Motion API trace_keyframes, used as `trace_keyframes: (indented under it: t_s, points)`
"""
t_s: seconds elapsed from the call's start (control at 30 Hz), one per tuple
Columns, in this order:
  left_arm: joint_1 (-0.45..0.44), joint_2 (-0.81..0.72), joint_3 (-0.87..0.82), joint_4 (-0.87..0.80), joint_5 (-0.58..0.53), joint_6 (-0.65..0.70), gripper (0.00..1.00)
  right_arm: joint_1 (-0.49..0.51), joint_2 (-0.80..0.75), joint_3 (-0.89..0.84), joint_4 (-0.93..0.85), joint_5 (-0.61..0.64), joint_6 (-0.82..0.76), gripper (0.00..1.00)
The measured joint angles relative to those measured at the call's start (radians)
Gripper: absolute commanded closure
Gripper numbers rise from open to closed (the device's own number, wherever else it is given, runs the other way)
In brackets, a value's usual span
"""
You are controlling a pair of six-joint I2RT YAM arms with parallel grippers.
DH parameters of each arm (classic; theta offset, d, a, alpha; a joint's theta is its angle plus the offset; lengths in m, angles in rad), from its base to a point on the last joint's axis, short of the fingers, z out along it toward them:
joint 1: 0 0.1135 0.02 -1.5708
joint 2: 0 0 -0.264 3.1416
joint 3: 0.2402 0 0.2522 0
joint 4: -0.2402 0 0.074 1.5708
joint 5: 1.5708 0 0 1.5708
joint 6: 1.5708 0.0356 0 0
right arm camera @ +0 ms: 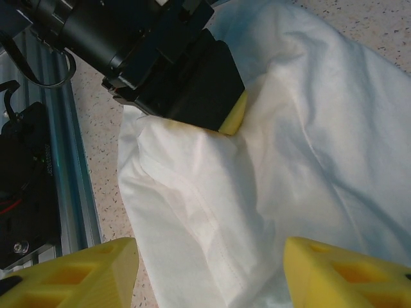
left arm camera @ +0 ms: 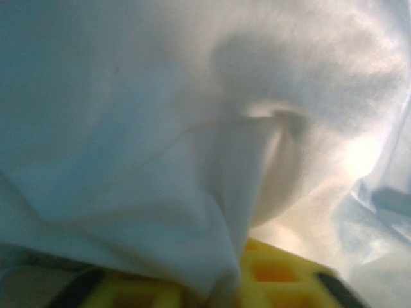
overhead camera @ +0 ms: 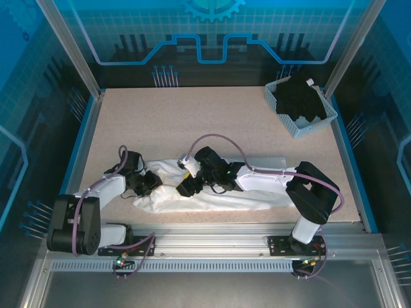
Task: Fold the inside-out t-shirt
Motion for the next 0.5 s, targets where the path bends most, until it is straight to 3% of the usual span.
trace_keyframes:
  t_s: [0.23,0.5]
  points:
    - [-0.001,-0.003,0.001,0.052,-0.016,0.0,1.0,0.0,-0.002,0.0,-0.017,0.04,0.0,0.38]
    - [0.035,-0.052,0.191,-0.082,-0.23,0.06,1.0,-0.082,-0.135,-0.061,-0.071,0.109,0.005,0.37]
